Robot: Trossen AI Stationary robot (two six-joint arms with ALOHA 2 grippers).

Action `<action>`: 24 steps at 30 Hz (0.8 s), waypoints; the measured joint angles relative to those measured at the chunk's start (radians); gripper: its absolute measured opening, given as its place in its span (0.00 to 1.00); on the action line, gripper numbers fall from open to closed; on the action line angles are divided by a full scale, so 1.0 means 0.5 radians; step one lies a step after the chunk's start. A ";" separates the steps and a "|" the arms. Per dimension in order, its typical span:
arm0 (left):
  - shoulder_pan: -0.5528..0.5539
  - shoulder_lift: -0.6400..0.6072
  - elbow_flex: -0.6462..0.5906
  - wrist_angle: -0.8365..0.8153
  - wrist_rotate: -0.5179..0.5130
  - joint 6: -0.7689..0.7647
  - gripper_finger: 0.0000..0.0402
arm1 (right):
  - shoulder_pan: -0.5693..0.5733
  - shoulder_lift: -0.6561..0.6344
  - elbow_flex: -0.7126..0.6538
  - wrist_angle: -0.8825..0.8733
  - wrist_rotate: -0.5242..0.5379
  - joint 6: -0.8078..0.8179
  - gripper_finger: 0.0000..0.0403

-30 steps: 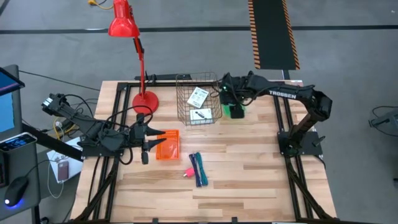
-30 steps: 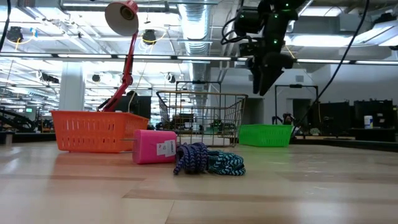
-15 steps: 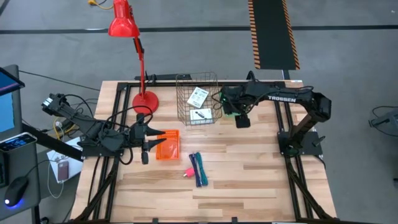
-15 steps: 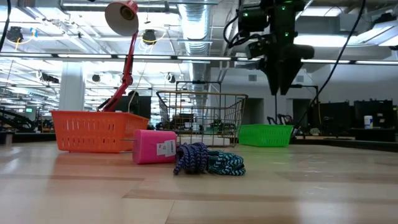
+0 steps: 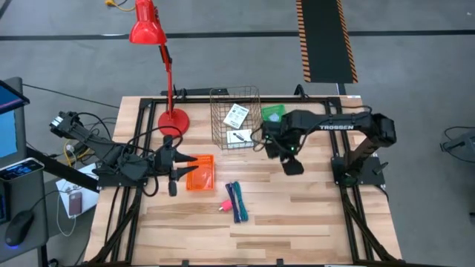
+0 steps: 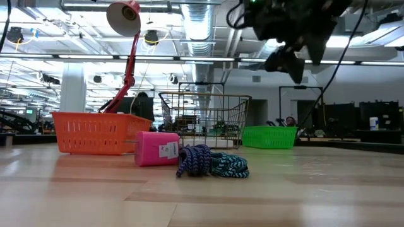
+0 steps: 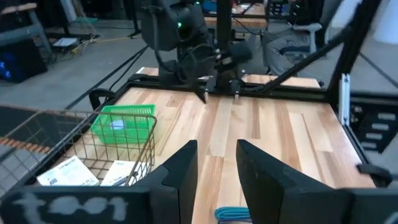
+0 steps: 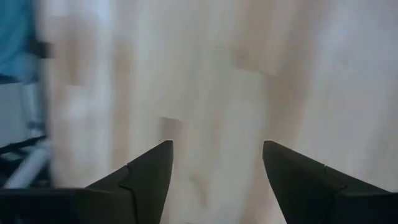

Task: Pick and place items into bin
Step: Put the pink charger adapter into the green bin

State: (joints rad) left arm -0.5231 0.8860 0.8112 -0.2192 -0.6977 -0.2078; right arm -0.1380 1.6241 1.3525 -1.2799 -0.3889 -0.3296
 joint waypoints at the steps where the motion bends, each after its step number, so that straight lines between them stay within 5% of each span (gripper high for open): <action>1: 0.000 0.000 0.001 0.000 0.013 0.035 0.25 | 0.033 0.000 0.000 0.011 -0.059 0.000 0.61; 5: 0.000 0.000 0.000 -0.001 0.069 0.047 0.25 | 0.177 0.000 0.000 0.074 -0.183 0.000 0.61; 14: 0.000 0.052 0.001 -0.061 0.691 0.101 0.25 | 0.475 -0.003 -0.001 0.245 -0.428 -0.110 0.61; 24: 0.000 0.491 0.002 0.090 0.777 0.250 0.25 | 0.291 -0.005 -0.003 0.204 -0.639 -0.322 0.61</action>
State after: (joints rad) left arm -0.5231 1.1317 0.8120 -0.1743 -0.3090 -0.0828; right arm 0.0076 1.6215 1.3510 -1.1778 -0.7085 -0.4907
